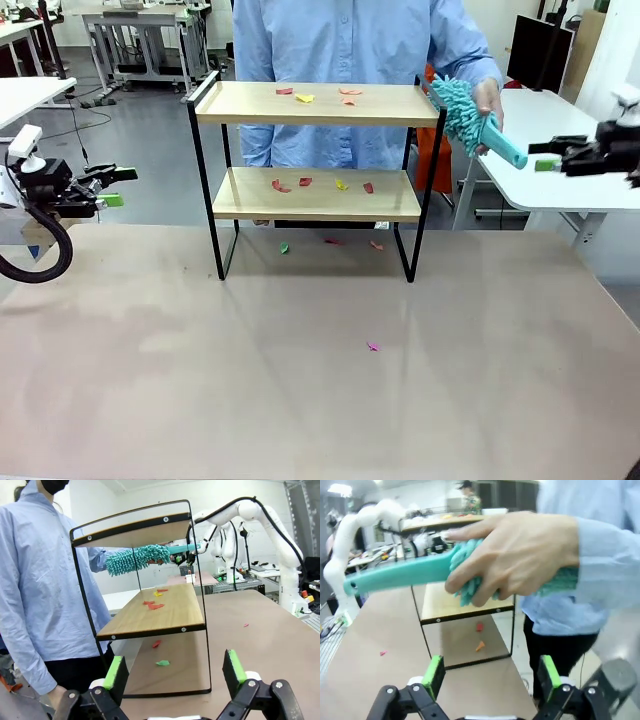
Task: Clean the shelf.
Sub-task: Pick up the Duster handed by the human.
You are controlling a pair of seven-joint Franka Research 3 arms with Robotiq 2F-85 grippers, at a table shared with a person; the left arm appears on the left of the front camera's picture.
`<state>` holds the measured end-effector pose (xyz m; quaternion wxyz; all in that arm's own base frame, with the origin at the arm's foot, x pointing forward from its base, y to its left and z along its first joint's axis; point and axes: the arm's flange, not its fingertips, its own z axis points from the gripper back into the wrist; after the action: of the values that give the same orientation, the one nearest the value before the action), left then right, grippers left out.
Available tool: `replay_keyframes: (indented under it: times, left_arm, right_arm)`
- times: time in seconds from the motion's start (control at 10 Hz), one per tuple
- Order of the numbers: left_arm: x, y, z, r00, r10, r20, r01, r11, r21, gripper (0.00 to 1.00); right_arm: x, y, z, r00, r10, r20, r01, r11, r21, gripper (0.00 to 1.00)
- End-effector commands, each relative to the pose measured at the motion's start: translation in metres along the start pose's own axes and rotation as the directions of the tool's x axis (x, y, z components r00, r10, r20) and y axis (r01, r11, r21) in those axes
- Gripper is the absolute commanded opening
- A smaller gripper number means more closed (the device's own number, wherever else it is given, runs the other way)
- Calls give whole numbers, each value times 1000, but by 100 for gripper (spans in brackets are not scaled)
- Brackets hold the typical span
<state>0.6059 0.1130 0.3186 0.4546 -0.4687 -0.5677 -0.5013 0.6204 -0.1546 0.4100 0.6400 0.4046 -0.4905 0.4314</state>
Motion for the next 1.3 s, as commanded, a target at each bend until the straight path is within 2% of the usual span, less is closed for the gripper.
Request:
replay_keyframes:
  times: [0.0, 0.1, 0.2, 0.3, 0.5, 0.6, 0.7, 0.8, 1.2]
  left_arm:
    - [2, 0, 0, 1000, -15, 0, 15, 1000, 0, 100]
    - [2, 0, 0, 1000, -15, 0, 15, 1000, 0, 100]
    - [2, 0, 0, 1000, -15, 0, 15, 1000, 0, 100]
    - [2, 0, 0, 1000, -15, 0, 15, 1000, 0, 100]
    - [2, 0, 0, 1000, -15, 0, 15, 1000, 0, 100]
    - [2, 0, 0, 1000, -15, 0, 15, 1000, 0, 100]
    - [2, 0, 0, 1000, -15, 0, 15, 1000, 0, 100]
    - [2, 0, 0, 1000, -15, 0, 15, 1000, 0, 100]
    - [2, 0, 0, 1000, -15, 0, 15, 1000, 0, 100]
  right_arm:
    - [50, 35, 1, 980, -147, -131, 139, 988, -68, 100]
    - [70, 50, 0, 949, -238, -205, 208, 965, -160, 100]
    - [93, 71, -5, 919, -314, -237, 244, 927, -285, 100]
    - [115, 92, -6, 876, -415, -245, 276, 849, -450, 100]
    - [150, 125, -16, 885, -374, -278, 202, 845, -494, 100]
    - [155, 137, -20, 884, -357, -303, 149, 828, -541, 100]
    - [152, 136, -24, 931, -254, -262, 68, 826, -559, 100]
    - [161, 123, -10, 903, -334, -271, 161, 847, -507, 100]
    - [158, 129, -12, 903, -333, -270, 152, 838, -524, 100]
